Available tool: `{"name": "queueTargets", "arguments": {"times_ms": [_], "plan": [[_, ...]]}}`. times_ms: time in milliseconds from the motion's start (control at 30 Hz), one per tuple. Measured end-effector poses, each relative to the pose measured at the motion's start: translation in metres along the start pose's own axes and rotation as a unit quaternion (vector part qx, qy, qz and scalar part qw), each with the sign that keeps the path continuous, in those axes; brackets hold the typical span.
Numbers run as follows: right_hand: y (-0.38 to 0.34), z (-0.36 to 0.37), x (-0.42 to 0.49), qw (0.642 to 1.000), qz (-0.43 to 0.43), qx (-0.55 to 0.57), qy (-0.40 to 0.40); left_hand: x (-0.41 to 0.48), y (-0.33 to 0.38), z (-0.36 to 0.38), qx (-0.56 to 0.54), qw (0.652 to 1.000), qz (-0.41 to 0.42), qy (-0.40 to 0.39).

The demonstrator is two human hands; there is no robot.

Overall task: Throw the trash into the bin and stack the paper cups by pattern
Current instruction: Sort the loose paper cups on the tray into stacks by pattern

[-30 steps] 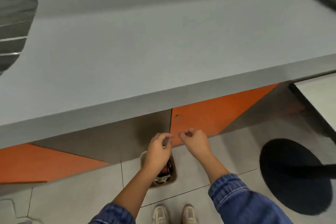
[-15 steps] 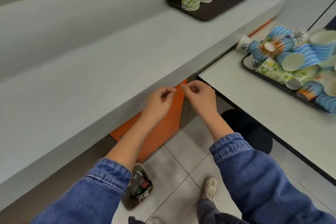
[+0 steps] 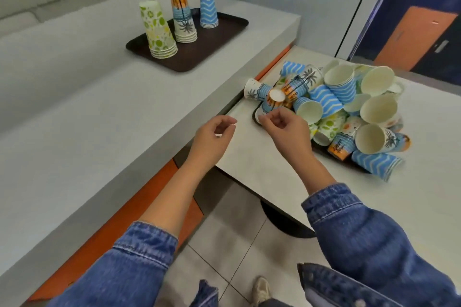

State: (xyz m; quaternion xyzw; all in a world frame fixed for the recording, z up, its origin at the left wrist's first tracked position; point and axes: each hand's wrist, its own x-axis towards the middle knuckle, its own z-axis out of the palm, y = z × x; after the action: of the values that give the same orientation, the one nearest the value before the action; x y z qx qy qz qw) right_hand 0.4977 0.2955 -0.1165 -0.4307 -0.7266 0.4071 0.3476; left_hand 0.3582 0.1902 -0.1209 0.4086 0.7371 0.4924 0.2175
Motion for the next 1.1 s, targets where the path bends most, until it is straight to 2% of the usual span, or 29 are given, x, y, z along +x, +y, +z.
{"name": "queueTargets", "arguments": {"times_ms": [233, 467, 700, 900, 1000, 1100], "plan": [[0.022, -0.046, 0.054, 0.998, 0.007, 0.007, 0.064, 0.066, 0.029, 0.042, -0.019, 0.999, 0.032, -0.029], [0.028, -0.057, 0.106, 0.991, 0.000, 0.001, 0.131, 0.150, 0.033, 0.050, -0.034, 0.997, 0.049, -0.058], [0.029, -0.072, 0.150, 0.974, 0.013, -0.047, 0.220, 0.238, 0.026, 0.042, 0.020, 0.989, 0.085, -0.121], [0.047, -0.083, 0.152, 0.964, 0.036, -0.081, 0.251, 0.265, 0.015, 0.067, 0.040, 0.980, 0.079, -0.177], [0.056, -0.093, 0.150, 0.960, 0.047, -0.097, 0.258, 0.270, 0.011, 0.081, 0.101, 0.971, 0.095, -0.195], [0.061, -0.095, 0.151, 0.964, 0.032, -0.124, 0.232, 0.278, 0.008, 0.093, 0.261, 0.924, 0.159, -0.228]]}}
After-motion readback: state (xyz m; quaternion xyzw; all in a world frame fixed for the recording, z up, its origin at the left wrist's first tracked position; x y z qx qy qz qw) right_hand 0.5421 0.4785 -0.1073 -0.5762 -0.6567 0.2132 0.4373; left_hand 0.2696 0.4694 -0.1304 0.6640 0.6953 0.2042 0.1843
